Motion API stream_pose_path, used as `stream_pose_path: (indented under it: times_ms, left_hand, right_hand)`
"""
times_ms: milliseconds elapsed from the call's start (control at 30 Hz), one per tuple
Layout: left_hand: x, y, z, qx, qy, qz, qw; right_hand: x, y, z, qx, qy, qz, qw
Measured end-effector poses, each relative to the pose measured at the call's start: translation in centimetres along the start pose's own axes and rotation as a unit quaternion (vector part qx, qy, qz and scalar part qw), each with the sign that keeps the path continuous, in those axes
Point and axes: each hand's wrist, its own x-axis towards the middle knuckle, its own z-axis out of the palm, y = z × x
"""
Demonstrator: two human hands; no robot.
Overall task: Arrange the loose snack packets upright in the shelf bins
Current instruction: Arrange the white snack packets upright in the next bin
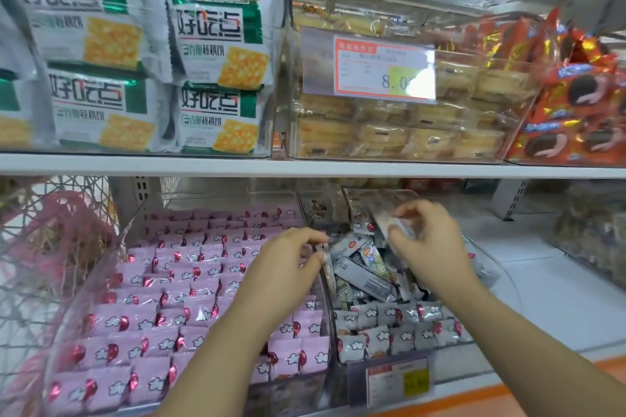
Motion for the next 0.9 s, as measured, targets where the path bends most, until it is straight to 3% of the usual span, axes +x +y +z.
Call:
stream_pose_path:
  times_ms: [100,167,233,300,333,433,500,567,700,900]
  left_hand:
    - [0.0,0.0,0.0,0.000,-0.003,-0.002,1.000]
    - [0.0,0.1,0.0,0.002,-0.004,-0.002,1.000]
    - [0.0,0.2,0.0,0.001,-0.005,-0.002,1.000]
    - [-0.1,0.1,-0.1,-0.003,-0.001,0.000,1.000]
    - [-0.1,0.0,-0.2,-0.004,0.004,0.000,1.000]
    - [-0.2,-0.1,-0.4,-0.010,0.017,-0.012,1.000]
    - [-0.2,-0.2,-0.4,-0.016,0.025,-0.015,0.999]
    - [-0.2,-0.1,-0.3,-0.011,0.026,-0.018,0.999]
    - [-0.2,0.0,-0.3,-0.018,0.026,-0.016,0.999]
    - [0.0,0.0,-0.4,-0.008,0.027,-0.018,0.999]
  right_hand:
    - [1.9,1.9,-1.1,-0.116,0.029,-0.005,0.993]
    - [2.9,2.8,-1.4,-0.200,-0.006,-0.007,0.980]
    - [3.0,2.9,-1.5,-0.303,-0.062,-0.010,0.951]
    - [2.4,2.1,-1.6,-0.394,-0.064,-0.037,0.916]
    - [2.0,1.5,-1.5,-0.394,-0.052,-0.056,0.916]
    - [0.7,-0.9,-0.6,-0.190,-0.111,-0.081,0.972]
    - [0.1,-2.1,1.0,-0.064,-0.230,-0.060,0.969]
    - [0.0,-2.5,2.9,-0.042,-0.294,-0.053,0.953]
    - [0.8,-2.4,5.4,-0.059,-0.331,-0.039,0.941]
    - [0.8,-1.9,5.9,0.020,-0.326,0.008,0.945]
